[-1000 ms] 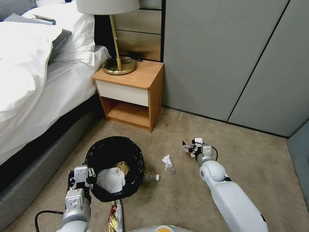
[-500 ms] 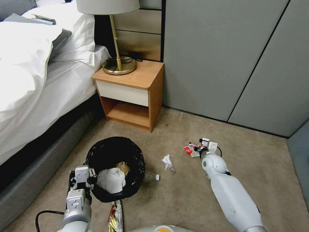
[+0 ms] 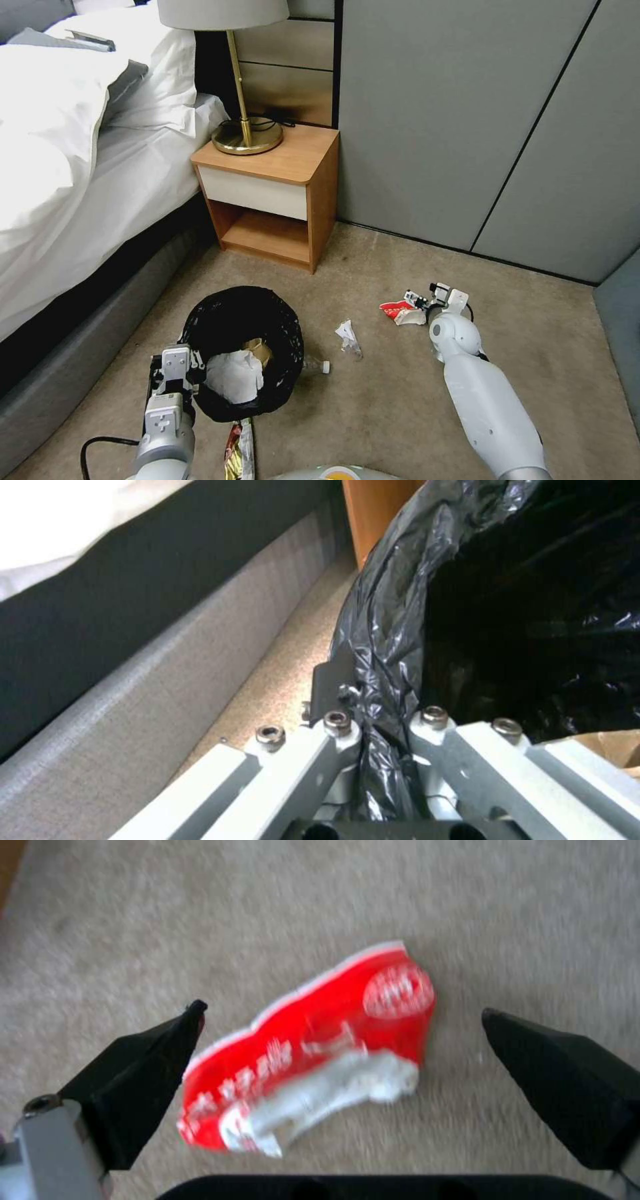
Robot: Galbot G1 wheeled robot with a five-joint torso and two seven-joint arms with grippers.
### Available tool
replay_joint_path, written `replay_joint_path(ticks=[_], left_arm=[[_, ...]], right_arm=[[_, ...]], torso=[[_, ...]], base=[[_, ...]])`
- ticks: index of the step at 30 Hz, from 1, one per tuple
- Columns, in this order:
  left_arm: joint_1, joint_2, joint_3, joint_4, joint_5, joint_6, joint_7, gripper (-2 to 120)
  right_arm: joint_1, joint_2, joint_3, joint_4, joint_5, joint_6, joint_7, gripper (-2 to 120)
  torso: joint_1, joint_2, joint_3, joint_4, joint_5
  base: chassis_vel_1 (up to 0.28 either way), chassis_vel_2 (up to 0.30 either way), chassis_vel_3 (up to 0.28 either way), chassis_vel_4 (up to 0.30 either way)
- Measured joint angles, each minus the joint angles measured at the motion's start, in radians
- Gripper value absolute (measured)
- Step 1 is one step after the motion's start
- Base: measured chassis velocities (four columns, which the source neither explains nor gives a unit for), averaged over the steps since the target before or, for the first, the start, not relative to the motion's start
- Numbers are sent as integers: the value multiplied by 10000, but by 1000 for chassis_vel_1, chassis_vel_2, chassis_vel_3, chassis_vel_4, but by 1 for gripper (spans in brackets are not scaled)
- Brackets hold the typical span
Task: Pick up the trash bin, then pick up the garbage from the floor and place it into the trash bin.
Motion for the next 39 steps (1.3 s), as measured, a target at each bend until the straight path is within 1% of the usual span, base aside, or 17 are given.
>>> replay_joint_path(ticks=[13,22,29,31,33,35,36,39], left_arm=[[-11,4,46,1,3,-10,0,1],[75,-5,84,1,83,-43,0,1],[99,-39,99,1,131,-60,0,1],[95,-55,103,1,148,-62,0,1],[90,-56,102,4,148,-61,0,1],[81,-57,92,28,148,-62,-1,1],[81,-57,92,28,148,-62,-1,1],[54,-44,73,58,138,-62,-4,1]], right_arm=[[-305,212,351,-106,15,42,-107,100],[-67,360,401,-780,95,307,-713,100],[128,417,340,-1228,-18,449,-943,97],[330,435,322,-1583,-74,536,-1097,93],[369,435,320,-1657,-80,552,-1114,92],[511,434,321,-1986,-149,705,-1215,82],[511,434,321,-1986,-149,705,-1215,82],[670,340,330,-2331,-225,912,-1422,67]], torso=[[0,0,0,-1,-2],[-1,0,0,0,-1],[-1,0,0,0,-2],[-1,0,0,0,-2],[0,0,0,0,-2],[-1,0,0,0,-1],[-1,0,0,0,-1],[0,0,0,0,-1]], base=[[0,0,0,0],[0,0,0,0],[0,0,0,0],[0,0,0,0],[0,0,0,0],[0,0,0,0],[0,0,0,0],[0,0,0,0]])
